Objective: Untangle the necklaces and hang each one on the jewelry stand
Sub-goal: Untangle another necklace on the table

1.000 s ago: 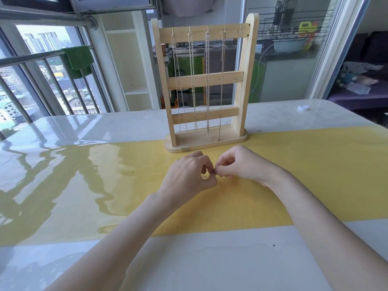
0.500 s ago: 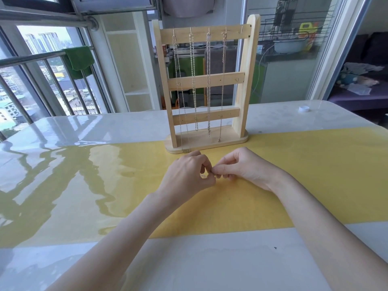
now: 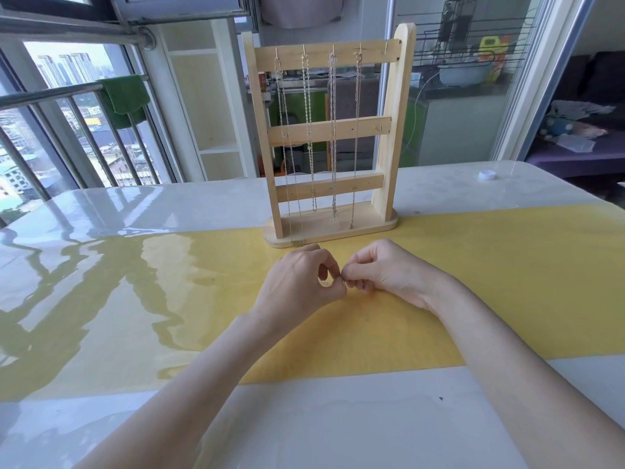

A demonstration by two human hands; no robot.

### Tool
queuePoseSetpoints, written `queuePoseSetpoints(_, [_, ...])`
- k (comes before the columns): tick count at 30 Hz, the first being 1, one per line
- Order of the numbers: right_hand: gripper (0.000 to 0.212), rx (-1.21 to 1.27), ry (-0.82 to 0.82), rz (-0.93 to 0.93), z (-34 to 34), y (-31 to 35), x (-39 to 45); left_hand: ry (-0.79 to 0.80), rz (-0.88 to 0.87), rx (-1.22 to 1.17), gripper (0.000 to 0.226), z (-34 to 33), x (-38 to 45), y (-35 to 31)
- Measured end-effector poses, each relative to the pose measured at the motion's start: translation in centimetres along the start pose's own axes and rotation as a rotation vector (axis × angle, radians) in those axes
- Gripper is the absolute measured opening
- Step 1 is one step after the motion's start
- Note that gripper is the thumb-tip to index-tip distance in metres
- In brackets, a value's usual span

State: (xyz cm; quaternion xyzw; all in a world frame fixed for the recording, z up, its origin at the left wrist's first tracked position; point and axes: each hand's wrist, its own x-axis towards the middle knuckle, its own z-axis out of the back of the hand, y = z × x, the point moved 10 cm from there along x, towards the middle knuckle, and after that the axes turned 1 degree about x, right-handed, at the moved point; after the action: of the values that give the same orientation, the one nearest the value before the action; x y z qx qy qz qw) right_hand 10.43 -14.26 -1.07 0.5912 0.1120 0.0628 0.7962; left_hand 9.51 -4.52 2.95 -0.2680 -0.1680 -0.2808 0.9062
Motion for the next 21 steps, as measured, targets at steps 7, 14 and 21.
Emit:
queuePoseSetpoints(7, [0.012,0.117,0.028,-0.01,-0.2,-0.3,-0.1,-0.003,-0.012,0.06,0.01,0.2,0.1,-0.1])
queuePoseSetpoints(14, [0.013,0.211,0.057,-0.059,-0.4,-0.9,0.1,-0.076,-0.084,0.011,0.023,0.6,0.0,-0.4])
queuePoseSetpoints(21, [0.02,0.313,0.12,-0.085,-1.6,-1.0,0.1,-0.192,-0.233,0.036,0.022,1.8,-0.7,-2.3])
